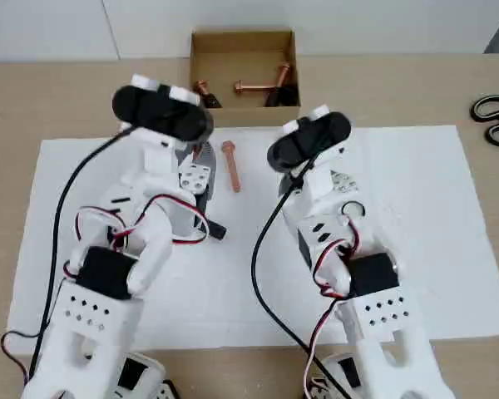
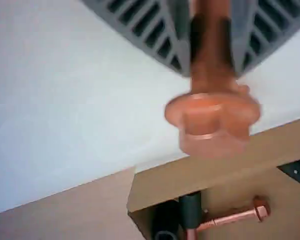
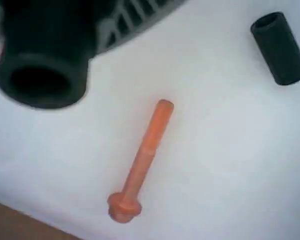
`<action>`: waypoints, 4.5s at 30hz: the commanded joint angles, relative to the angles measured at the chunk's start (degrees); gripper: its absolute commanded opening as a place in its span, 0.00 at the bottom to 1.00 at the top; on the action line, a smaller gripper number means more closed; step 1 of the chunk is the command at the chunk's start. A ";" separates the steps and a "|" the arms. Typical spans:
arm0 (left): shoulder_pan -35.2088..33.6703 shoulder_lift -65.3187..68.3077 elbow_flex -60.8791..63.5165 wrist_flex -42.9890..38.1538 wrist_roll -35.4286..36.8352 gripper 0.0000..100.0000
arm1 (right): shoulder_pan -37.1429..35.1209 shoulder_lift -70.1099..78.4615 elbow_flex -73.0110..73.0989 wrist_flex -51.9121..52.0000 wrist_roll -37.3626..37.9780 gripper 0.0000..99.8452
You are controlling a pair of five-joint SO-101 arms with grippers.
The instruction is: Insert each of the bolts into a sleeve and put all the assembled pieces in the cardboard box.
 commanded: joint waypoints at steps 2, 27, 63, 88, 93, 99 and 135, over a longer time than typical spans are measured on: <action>0.53 -5.36 4.70 -7.21 -1.23 0.01 | -0.75 -4.35 5.36 -6.11 0.18 0.00; 9.58 -6.15 5.32 -10.81 14.95 0.01 | -16.92 -25.45 31.56 -22.20 -17.85 0.00; 10.64 -6.24 15.69 -19.60 14.86 0.01 | -17.19 -28.00 33.05 -21.93 -18.11 0.00; 10.99 -6.77 15.52 -10.99 11.96 0.01 | -15.34 -28.00 33.05 -22.02 -18.11 0.00; 11.08 -13.63 16.66 -8.97 11.78 0.01 | -15.16 -28.00 33.05 -22.11 -18.11 0.00; 10.90 -16.62 21.58 -9.23 11.69 0.01 | -15.16 -28.00 33.05 -22.02 -18.11 0.00; 10.81 -16.35 20.88 -4.48 11.96 0.01 | -16.48 -28.09 33.05 -22.46 -11.34 0.00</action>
